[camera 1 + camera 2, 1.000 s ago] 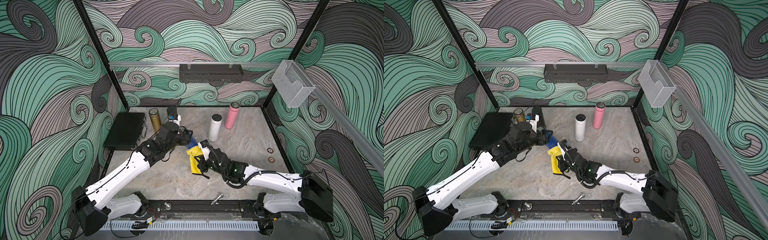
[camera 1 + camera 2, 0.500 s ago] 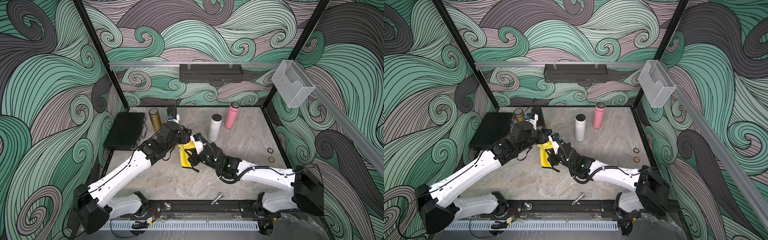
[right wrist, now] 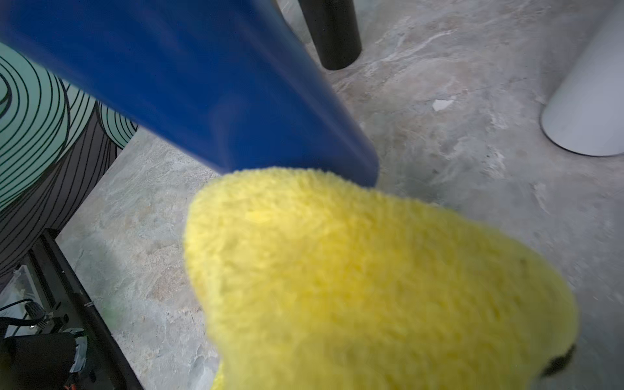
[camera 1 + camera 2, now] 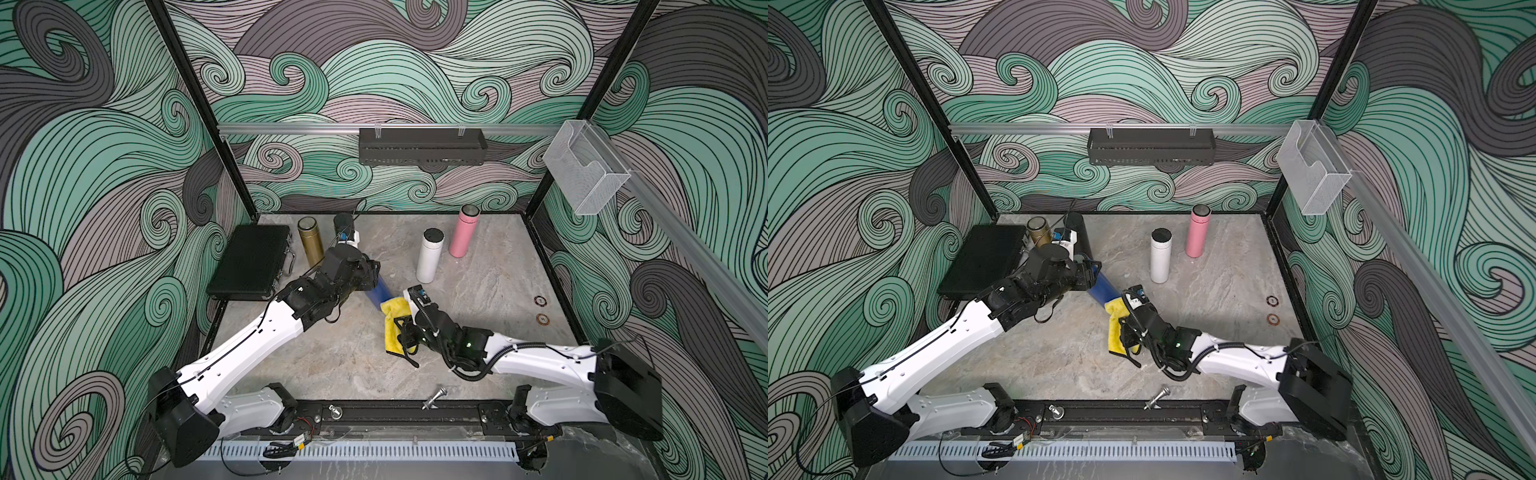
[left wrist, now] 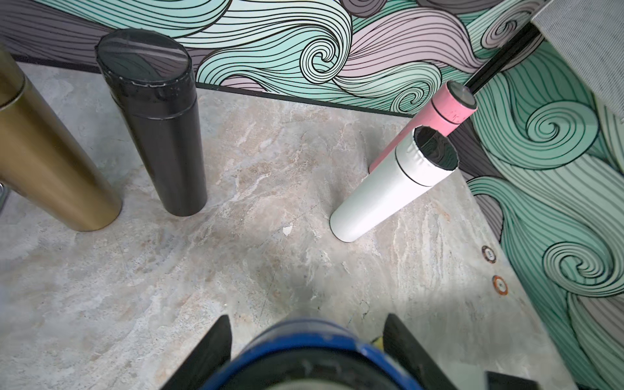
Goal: Wipe the surface of the thermos
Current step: Wipe the dirt from the surface of the thermos.
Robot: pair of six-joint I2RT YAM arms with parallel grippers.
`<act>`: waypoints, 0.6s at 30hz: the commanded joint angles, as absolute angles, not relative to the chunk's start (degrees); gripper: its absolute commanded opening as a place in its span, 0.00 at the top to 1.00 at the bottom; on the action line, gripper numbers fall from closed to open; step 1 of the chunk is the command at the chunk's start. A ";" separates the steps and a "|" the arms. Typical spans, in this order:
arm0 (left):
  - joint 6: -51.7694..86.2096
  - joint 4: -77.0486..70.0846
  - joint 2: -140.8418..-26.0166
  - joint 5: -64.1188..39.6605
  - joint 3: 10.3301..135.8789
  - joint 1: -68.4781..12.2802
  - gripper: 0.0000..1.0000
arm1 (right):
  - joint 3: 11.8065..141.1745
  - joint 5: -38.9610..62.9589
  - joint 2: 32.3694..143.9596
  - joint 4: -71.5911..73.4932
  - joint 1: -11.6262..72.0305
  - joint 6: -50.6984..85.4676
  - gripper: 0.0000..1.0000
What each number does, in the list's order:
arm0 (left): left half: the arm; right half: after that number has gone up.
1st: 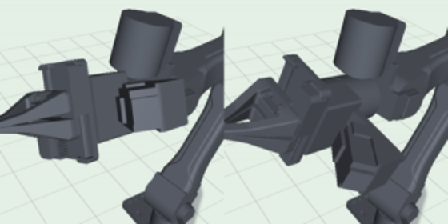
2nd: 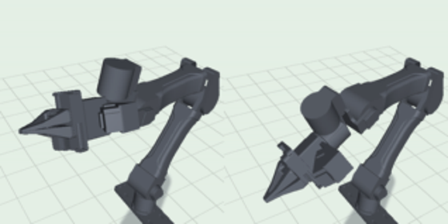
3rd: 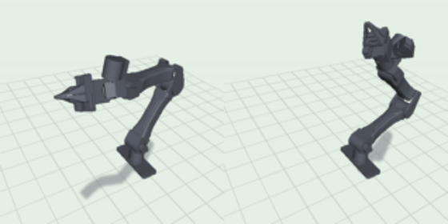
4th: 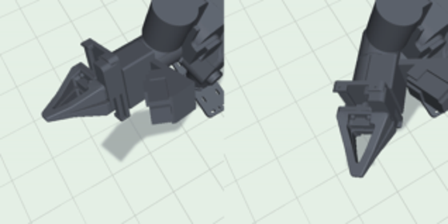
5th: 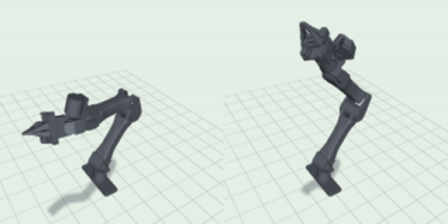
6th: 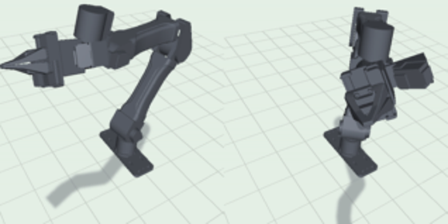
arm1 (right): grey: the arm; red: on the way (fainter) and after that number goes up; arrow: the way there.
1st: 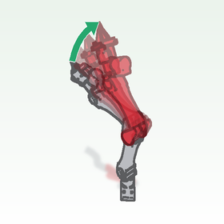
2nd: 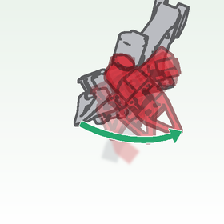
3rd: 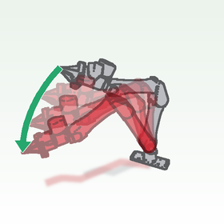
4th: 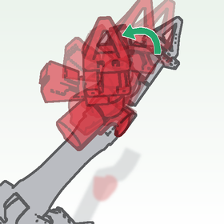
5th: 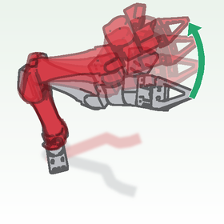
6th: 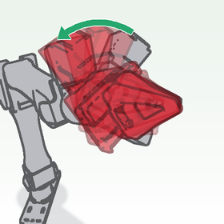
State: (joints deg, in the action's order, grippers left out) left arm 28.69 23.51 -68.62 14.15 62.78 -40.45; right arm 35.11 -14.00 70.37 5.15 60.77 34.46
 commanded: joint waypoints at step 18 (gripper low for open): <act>16.21 9.09 -70.20 18.40 51.13 -41.40 0.81 | 46.79 -17.45 57.26 -11.45 53.87 28.31 1.00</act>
